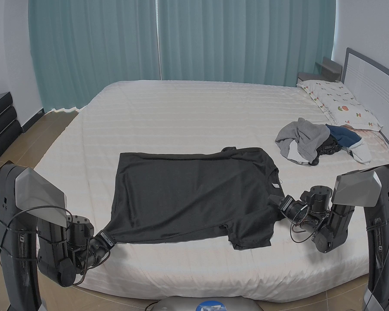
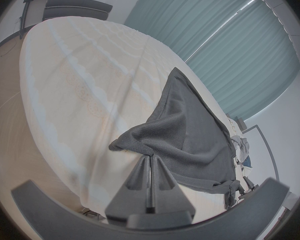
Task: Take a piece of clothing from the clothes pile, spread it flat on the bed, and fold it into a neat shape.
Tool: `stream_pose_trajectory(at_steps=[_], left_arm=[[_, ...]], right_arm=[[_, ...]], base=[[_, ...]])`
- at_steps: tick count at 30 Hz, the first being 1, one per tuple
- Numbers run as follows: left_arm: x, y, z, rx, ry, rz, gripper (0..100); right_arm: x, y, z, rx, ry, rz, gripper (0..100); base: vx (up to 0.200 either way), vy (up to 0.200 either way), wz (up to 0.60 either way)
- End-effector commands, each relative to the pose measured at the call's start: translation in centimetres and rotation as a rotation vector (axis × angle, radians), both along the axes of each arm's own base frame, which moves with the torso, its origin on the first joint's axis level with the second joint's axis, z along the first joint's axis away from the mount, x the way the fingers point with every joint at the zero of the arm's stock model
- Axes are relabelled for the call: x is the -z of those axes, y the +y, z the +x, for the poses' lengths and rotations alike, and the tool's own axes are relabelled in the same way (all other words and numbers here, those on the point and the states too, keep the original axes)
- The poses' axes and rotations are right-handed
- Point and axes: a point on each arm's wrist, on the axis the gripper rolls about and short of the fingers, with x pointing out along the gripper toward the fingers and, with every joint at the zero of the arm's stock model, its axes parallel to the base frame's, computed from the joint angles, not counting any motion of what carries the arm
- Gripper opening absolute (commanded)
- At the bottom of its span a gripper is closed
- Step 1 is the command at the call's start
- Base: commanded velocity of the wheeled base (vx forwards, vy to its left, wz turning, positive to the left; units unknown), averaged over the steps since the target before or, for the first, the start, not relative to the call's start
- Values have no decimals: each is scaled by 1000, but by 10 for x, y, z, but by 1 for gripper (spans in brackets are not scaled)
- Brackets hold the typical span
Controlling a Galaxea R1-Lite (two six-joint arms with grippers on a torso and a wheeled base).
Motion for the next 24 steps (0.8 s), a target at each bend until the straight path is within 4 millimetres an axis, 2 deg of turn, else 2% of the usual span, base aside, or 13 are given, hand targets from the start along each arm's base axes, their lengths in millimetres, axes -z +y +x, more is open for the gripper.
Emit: stream_pose_trajectory(at_steps=[1, 4, 5, 7, 10, 14, 15, 17, 21, 24], left_arm=[[0, 0, 0, 0, 0, -1, 0], [0, 0, 0, -1, 0, 0, 0], [0, 0, 0, 0, 0, -1, 0], [0, 0, 0, -1, 0, 0, 0], [0, 0, 0, 0, 0, -1, 0], [0, 0, 0, -1, 0, 0, 0], [0, 0, 0, -1, 0, 0, 0], [0, 0, 0, -1, 0, 0, 0], [0, 0, 0, -1, 0, 0, 0], [0, 0, 0, -1, 0, 0, 0]], right_arm=[[-16, -13, -4, 19, -12, 7, 100], [-22, -25, -19, -28, 26, 27, 100], [-23, -25, -20, -30, 28, 29, 100], [-32, -28, -38, -85, 58, 48, 100], [-36, -29, -50, -107, 71, 30, 100], [-27, -28, -71, -235, 72, -96, 100], [-27, -28, -71, -235, 72, -96, 100], [-23, -27, -85, -337, 67, -120, 100], [-22, -22, -92, -372, 87, -116, 100], [-13, -16, -95, -397, 120, -115, 100]], base=[[0, 0, 0], [0, 0, 0], [0, 0, 0], [0, 0, 0], [0, 0, 0], [0, 0, 0], [0, 0, 0], [0, 0, 0], [0, 0, 0], [0, 0, 0]])
